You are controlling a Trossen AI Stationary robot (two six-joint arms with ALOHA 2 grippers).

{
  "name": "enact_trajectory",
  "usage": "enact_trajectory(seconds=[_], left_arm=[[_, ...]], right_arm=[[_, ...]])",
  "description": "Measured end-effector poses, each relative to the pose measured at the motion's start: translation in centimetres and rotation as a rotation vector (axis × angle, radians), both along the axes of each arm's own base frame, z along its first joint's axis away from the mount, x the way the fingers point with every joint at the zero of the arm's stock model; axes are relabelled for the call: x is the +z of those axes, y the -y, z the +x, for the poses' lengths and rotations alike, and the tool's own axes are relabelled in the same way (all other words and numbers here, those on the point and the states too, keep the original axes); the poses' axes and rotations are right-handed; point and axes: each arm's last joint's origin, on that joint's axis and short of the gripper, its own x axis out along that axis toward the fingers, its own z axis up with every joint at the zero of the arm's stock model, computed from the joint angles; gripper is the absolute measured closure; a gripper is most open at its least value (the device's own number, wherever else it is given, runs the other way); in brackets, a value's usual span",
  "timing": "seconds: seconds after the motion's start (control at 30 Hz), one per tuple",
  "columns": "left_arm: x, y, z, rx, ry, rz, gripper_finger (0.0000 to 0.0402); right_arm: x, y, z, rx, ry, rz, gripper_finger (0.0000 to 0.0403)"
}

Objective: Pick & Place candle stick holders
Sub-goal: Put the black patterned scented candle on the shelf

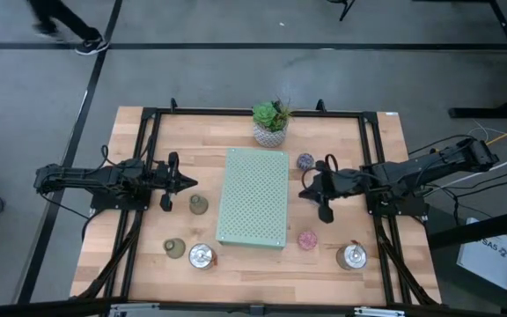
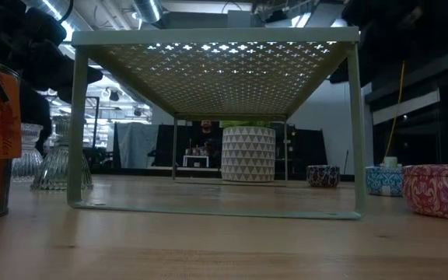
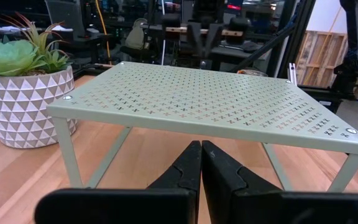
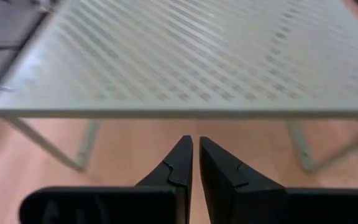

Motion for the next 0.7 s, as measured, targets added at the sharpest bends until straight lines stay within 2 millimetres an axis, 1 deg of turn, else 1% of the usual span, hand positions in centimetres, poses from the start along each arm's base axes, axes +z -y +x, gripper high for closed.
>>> enact_trajectory(seconds=[0.2, 0.4, 0.57, 0.7], left_arm=[[0.0, 0.0, 0.0, 0.000, 0.000, 0.000, 0.0395], [0.0, 0.0, 0.0, 0.000, 0.000, 0.000, 0.0395], [0.0, 0.0, 0.0, 0.000, 0.000, 0.000, 0.0395], [0.0, 0.0, 0.0, 0.000, 0.000, 0.000, 0.0395]], right_arm=[[-0.8, 0.8, -0.5, -0.052, -0.096, -0.079, 0.0370], [-0.6, 2.4, -0.5, -0.097, -0.107, -0.122, 0.0370], [0.1, 3.5, -0.4, -0.120, -0.131, -0.158, 0.0364], [0.9, 4.2, -0.5, -0.143, -0.165, -0.172, 0.0345]])
